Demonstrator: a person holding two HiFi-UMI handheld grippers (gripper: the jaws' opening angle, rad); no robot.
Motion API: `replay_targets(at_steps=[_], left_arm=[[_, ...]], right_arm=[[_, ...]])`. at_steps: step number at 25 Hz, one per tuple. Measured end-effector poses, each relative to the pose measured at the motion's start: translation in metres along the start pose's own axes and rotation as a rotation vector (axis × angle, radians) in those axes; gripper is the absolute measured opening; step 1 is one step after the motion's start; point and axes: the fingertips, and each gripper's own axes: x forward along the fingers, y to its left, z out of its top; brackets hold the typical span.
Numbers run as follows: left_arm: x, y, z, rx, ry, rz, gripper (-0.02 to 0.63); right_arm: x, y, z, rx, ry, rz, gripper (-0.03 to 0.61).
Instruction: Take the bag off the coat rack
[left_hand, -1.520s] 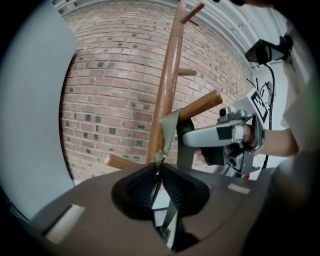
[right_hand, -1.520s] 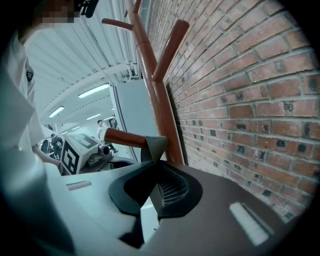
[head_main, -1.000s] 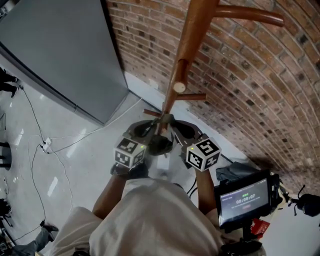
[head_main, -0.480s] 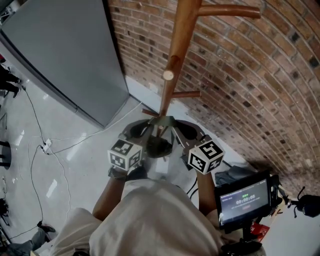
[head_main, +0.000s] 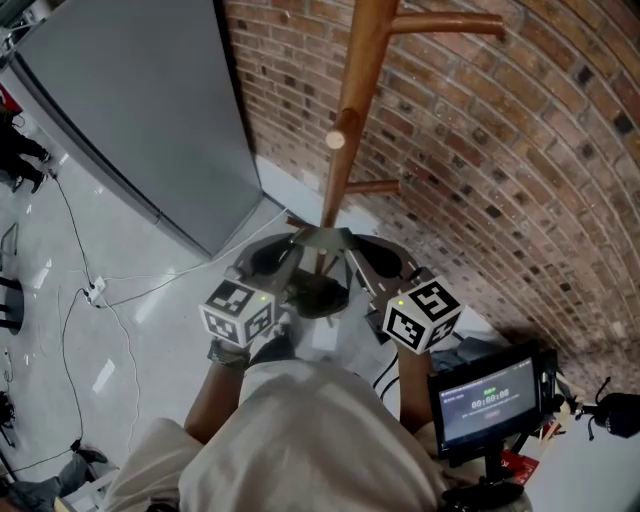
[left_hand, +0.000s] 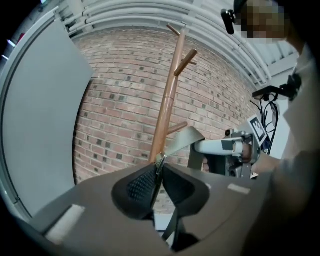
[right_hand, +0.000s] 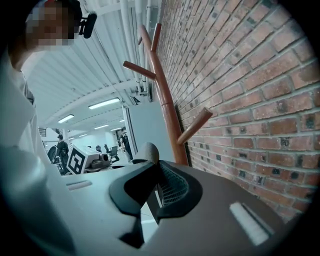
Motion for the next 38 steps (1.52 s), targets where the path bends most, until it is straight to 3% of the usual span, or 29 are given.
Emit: replay_targets(at_steps=[15,22,38], left_arm=[[-0.028,-0.021,0.086,0.095,-0.196,-0.023,0.041],[-0.034,-0.022,0.096,0.129,-0.208,-0.033,0.043],[-0.036,-0.025,0.107,0.193,-0.197,-0.075,0.043]], right_arm=[[-0.013,0.028,0.077,-0.04,-0.133,0.078,0.008],[-0.013,0.035,0.085,-0.084,-0.156,0.081,0.008],[-0.008,0.035,0.094,-0.079,-0.174,0.071,0.008]])
